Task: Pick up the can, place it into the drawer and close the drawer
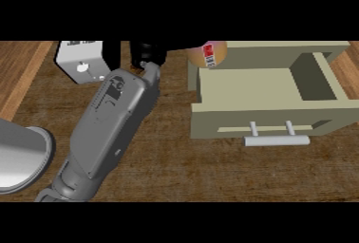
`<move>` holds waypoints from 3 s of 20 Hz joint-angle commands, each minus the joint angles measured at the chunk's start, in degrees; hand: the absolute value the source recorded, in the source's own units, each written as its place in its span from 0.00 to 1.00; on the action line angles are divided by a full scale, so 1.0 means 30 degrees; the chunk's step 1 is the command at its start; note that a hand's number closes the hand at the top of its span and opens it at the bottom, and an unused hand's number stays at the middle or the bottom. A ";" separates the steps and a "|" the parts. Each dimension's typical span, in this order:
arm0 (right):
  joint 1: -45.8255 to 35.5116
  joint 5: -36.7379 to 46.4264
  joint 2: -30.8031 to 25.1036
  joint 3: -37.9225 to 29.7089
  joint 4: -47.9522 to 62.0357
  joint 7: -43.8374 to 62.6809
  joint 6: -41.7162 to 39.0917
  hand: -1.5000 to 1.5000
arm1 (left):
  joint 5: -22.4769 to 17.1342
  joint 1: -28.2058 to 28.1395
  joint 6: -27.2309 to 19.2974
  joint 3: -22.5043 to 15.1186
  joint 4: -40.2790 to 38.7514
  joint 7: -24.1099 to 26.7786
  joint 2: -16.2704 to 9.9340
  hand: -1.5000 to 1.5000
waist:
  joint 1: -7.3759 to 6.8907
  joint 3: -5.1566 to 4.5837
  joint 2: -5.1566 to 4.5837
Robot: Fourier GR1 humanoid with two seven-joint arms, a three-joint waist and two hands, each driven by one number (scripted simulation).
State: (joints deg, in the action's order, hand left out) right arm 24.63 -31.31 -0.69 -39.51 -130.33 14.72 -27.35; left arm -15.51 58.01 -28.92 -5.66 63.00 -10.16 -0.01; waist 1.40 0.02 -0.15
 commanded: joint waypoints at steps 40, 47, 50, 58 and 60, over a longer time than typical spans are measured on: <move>-0.1411 -0.0340 -0.0199 0.0902 -0.1542 0.2225 0.1203 0.00 | -1.1446 0.7068 -0.4566 -0.8702 -1.2236 0.5637 0.0002 0.00 | 0.1469 0.0026 -0.0308; -0.2059 0.0757 -0.0320 0.1193 -0.1680 0.2278 0.1383 0.00 | -1.2618 0.6883 -0.5519 -0.9862 -1.1795 0.6076 0.0002 0.00 | 0.1238 0.0015 -0.0316; -0.2390 0.0183 -0.0814 0.0405 -0.0269 0.1600 0.1061 0.00 | -1.2963 0.7084 -0.5115 -0.9701 -1.2249 0.6493 0.0002 0.00 | 0.1114 0.0025 -0.0298; -0.2629 0.4078 -0.1306 -0.0006 -0.3006 -0.1070 -0.0422 0.00 | -1.3859 0.6732 -0.4767 -0.9416 -1.1903 0.7846 0.0002 0.00 | 0.0908 0.0001 -0.0297; -0.3591 0.4424 -0.2243 0.0458 -0.2196 -0.1224 -0.0805 0.00 | -1.4326 0.6665 -0.5772 -0.9997 -1.1055 0.8205 0.0002 0.00 | 0.1101 0.0020 -0.0343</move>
State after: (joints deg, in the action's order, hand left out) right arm 15.89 -23.57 -5.16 -38.83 -134.12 12.79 -28.15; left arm -56.87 78.56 -44.92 -34.84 27.95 12.60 -0.01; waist 4.68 0.08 -1.11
